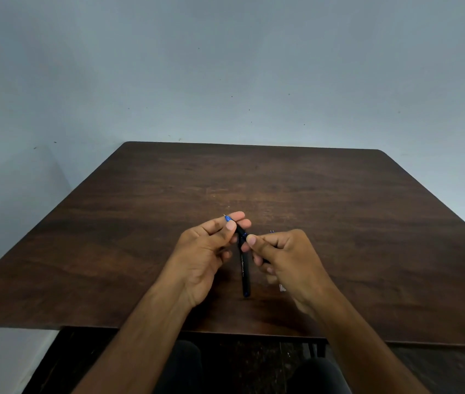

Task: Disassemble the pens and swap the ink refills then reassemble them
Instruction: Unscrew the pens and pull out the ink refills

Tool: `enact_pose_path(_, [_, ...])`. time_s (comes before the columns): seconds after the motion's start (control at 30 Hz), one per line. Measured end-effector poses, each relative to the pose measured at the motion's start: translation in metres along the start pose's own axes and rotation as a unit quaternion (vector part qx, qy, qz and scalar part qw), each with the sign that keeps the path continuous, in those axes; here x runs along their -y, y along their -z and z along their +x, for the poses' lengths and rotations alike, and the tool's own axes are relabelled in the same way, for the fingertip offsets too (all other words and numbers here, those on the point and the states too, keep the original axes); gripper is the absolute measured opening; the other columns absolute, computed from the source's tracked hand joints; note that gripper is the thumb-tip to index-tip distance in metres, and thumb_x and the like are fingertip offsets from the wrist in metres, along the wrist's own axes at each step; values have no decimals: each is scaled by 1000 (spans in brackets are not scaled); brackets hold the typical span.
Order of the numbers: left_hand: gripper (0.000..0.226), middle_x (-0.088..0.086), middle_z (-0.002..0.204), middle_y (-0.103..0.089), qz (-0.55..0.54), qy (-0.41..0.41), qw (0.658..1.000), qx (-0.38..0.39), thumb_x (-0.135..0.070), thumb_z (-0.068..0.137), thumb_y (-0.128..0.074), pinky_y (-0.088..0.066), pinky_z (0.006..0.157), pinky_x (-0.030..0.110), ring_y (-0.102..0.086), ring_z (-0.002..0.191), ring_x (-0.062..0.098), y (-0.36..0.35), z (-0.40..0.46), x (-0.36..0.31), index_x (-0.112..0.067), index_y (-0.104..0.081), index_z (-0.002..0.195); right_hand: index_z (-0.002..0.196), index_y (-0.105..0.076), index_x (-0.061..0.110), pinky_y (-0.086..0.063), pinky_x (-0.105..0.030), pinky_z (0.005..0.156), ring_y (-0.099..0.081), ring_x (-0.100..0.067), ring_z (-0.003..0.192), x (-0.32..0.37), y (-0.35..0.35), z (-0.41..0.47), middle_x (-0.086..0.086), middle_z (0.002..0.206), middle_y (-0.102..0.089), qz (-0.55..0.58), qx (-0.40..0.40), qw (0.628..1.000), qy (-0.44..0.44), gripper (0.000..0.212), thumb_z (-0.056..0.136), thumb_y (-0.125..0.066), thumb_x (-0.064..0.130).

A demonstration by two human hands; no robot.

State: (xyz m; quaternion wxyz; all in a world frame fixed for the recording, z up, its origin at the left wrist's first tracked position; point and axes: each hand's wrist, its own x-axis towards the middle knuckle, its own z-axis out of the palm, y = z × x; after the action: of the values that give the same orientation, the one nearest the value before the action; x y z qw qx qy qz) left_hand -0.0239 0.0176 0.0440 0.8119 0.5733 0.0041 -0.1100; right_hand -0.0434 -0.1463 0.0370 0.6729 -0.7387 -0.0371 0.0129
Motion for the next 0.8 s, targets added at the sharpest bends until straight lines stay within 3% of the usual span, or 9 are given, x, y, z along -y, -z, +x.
enact_pose_path(0.13, [27, 0, 91, -76, -6, -6, 998, -63, -33, 65, -84, -37, 61, 23, -49, 64, 6, -4, 3, -1, -15, -81, 84, 78, -80, 12, -30, -24, 42, -36, -11, 45, 1, -1, 0, 0, 55, -56, 15, 6, 1000, 3, 27, 99, -65, 24])
enact_pose_path(0.23, [34, -3, 63, -56, -12, 0, 995, -100, -42, 53, -89, -38, 55, 22, -43, 57, 8, -6, 7, -1, -17, -68, 65, 80, -80, 11, -29, -24, 42, -35, -14, 46, 2, -3, 0, -3, 57, -55, 18, 12, 1000, 9, 26, 98, -66, 24])
enact_pose_path(0.33, [40, -1, 67, -53, 16, 13, 998, -66, -49, 63, -84, -41, 66, 27, -47, 67, 12, -6, 5, -2, -17, -61, 71, 80, -80, 12, -31, -23, 42, -38, -12, 46, 3, -3, 0, -1, 56, -57, 9, 12, 1000, 12, 26, 98, -66, 25])
enact_pose_path(0.43, [35, -5, 104, -74, 21, 15, 1000, 8, -43, 83, -71, -40, 83, 32, -58, 88, 13, -4, 1, -3, -16, -75, 103, 79, -80, 13, -32, -22, 41, -39, -10, 45, 4, -1, 0, 1, 55, -58, 9, 4, 1000, 4, 27, 99, -65, 25])
enact_pose_path(0.5, [27, -6, 121, -72, 23, 7, 999, 43, -26, 95, -59, -38, 86, 33, -63, 98, 10, -1, 0, -4, -21, -71, 119, 80, -79, 11, -31, -22, 41, -38, -11, 45, 4, 0, 1, 1, 55, -57, 18, -2, 1000, -5, 28, 100, -64, 23])
enact_pose_path(0.6, [26, -2, 117, -74, 38, -4, 999, 33, -15, 95, -59, -37, 84, 33, -68, 101, 8, 1, -1, -4, -20, -72, 117, 81, -79, 9, -30, -23, 42, -37, -12, 47, 3, 1, 0, 0, 56, -56, 29, 2, 1000, -11, 28, 100, -63, 22])
enact_pose_path(0.7, [28, 3, 107, -77, 32, -14, 999, -15, -26, 78, -75, -37, 75, 31, -67, 91, 8, 0, -1, -3, -16, -78, 104, 82, -79, 10, -29, -23, 42, -36, -13, 47, 3, 0, -1, 0, 57, -57, 30, 6, 1000, -6, 27, 100, -63, 23])
enact_pose_path(0.8, [36, -2, 84, -76, 20, -18, 998, -53, -36, 61, -86, -37, 67, 28, -58, 71, 6, -2, 2, -2, -12, -79, 88, 83, -80, 10, -30, -23, 42, -36, -13, 47, 3, -2, 0, 1, 57, -58, 33, 10, 999, 0, 26, 99, -64, 24])
